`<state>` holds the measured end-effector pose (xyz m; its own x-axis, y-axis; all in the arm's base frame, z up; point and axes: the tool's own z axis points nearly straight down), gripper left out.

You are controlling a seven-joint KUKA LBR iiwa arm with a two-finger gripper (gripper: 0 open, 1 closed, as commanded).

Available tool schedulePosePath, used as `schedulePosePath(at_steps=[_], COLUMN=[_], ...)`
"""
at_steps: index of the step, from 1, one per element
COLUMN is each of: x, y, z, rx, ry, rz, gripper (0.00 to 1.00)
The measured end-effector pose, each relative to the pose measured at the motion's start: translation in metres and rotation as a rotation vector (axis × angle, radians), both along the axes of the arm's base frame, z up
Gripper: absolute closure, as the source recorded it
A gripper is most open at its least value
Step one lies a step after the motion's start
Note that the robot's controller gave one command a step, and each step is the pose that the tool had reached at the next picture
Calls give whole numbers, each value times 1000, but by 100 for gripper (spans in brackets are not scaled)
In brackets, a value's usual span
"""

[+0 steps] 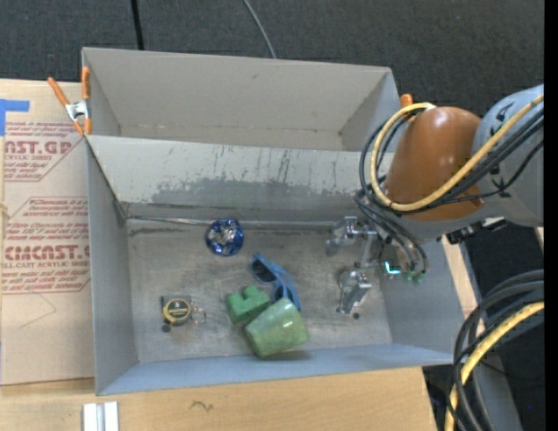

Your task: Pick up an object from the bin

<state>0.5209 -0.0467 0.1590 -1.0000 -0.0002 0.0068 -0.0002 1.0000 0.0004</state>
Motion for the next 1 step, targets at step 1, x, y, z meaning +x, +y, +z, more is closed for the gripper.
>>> schedulePosePath(at_steps=[1], x=[-21], y=[63], z=[-81], rx=[1], ry=[-8], rz=[241], gripper=[0])
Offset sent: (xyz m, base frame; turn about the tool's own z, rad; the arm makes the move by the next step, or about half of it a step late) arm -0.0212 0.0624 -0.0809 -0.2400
